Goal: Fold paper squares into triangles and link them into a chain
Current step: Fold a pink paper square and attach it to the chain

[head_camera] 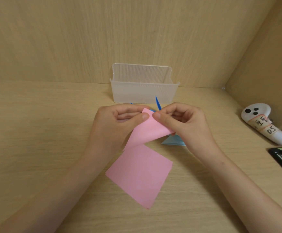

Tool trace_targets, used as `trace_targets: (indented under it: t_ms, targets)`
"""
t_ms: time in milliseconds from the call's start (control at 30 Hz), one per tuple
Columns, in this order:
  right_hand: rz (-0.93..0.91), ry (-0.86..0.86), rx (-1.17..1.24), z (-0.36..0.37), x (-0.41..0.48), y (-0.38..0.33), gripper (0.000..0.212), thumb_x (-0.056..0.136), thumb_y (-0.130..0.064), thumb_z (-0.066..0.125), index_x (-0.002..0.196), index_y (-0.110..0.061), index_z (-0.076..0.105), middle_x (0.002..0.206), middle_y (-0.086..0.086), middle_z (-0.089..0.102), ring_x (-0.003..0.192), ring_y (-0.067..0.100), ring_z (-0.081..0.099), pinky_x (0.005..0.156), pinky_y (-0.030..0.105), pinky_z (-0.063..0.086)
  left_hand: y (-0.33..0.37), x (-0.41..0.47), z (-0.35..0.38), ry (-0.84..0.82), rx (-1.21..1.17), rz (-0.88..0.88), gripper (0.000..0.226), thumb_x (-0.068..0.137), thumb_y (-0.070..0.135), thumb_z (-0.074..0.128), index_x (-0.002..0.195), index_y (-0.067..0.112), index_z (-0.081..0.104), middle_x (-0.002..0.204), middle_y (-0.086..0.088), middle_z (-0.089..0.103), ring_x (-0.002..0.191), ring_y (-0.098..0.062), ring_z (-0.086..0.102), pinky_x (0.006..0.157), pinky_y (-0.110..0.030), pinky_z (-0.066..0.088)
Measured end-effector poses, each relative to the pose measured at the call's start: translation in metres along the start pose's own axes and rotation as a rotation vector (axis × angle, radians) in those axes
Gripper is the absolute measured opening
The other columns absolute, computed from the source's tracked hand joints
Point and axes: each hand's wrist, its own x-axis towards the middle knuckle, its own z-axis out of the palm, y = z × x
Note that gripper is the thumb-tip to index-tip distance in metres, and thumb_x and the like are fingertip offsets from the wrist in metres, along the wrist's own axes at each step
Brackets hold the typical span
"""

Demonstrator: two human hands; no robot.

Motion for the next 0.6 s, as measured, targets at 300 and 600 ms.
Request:
trace_targets:
  t_ms: [300,600]
  targets:
    - [0.001,0.002,0.011,-0.0001,-0.0006,-0.0014,0.009,0.079,-0.01,0.073,0.072,-0.007,0.069,0.062,-0.004,0.061,0.059,0.007,0.049,0.05,0.015,0.037,-0.001,0.0005,0.0006,0.015,0.005,-0.016,0.018,0.077,0.002,0.072,0.08,0.02,0.075,0.078,0.001,0.076,0.077,-0.012,0.072,0.076,-0.03,0.057]
    - [0.004,-0.003,0.003,-0.0001,-0.0002,-0.0008,0.01,0.08,-0.011,0.072,0.071,-0.009,0.068,0.064,0.003,0.06,0.059,0.01,0.048,0.049,0.016,0.037,-0.0027,0.0015,0.0011,0.027,0.01,-0.01,0.016,0.076,0.003,0.073,0.083,0.017,0.075,0.079,0.0,0.076,0.078,-0.014,0.072,0.077,-0.03,0.057]
